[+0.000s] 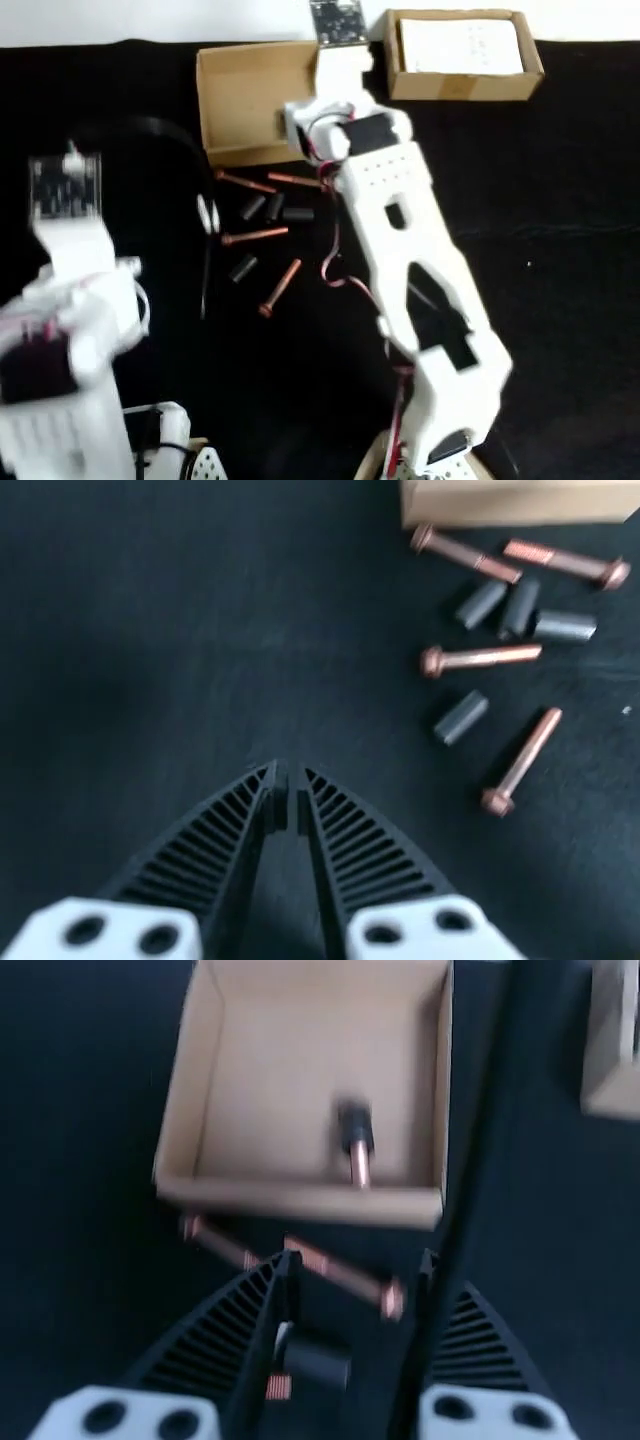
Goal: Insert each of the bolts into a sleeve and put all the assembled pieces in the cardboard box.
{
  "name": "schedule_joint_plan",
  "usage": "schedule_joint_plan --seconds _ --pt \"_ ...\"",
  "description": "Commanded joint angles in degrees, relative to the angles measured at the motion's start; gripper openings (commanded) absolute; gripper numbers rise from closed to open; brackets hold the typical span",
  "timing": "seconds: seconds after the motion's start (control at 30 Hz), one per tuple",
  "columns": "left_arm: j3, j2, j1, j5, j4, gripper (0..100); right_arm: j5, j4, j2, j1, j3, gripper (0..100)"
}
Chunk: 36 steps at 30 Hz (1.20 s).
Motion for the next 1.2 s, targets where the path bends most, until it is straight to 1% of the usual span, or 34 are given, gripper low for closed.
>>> schedule_joint_plan --seconds 0.0,0.07,0.17,0.23,0.4,0.5,0.57,0.67,0.73,0.83,0.93,1.03,1.17 --pt "-4.88 2.95 -1.19 0.35 1.41 5 -0.53 12.44 -7.52 -0.4 -3.12 17.4" --pt "-5.93 3.03 -1.1 0.35 2.02 5 -1.23 20.26 -8.84 -0.57 -3.12 17.4" --pt "-5.85 3.38 -1.1 0.26 2.11 5 -7.65 30.73 -9.89 -1.89 -3.03 17.4" --pt "-5.32 3.56 -1.19 0.0 2.64 5 -12.4 35.21 -9.98 -4.18 -3.12 17.4" --pt "-5.49 3.56 -1.36 -6.51 4.84 5 -24.88 35.03 -9.71 -12.09 -3.12 17.4" --pt "-5.05 3.56 -4.53 -9.14 5.1 5 -31.21 33.98 -9.45 -17.98 -2.59 17.4" --pt "-5.05 3.56 -8.13 -10.81 4.92 5 -33.85 32.75 -7.96 -19.3 -2.86 17.4" --pt "-5.05 3.56 -11.91 -12.66 4.84 5 -36.13 29.41 -2.68 -19.3 -3.03 17.4" --pt "-5.05 3.56 -13.14 -13.98 4.84 5 -37.89 28.09 2.51 -19.91 -3.12 17.4" --pt "-4.97 4.26 -14.64 -14.07 4.84 5 -40.97 27.12 10.77 -21.67 -5.14 17.4" --pt "-4.97 8.4 -16.13 -13.98 4.84 5 -43.08 26.86 18.86 -22.81 -10.95 17.4" --pt "-5.58 14.29 -19.12 -13.8 4.84 5 -44.48 27.21 26.42 -22.81 -19.65 17.4" --pt "-5.49 17.98 -21.41 -13.98 4.84 5 -44.75 27.38 34.95 -22.73 -28.88 17.4"
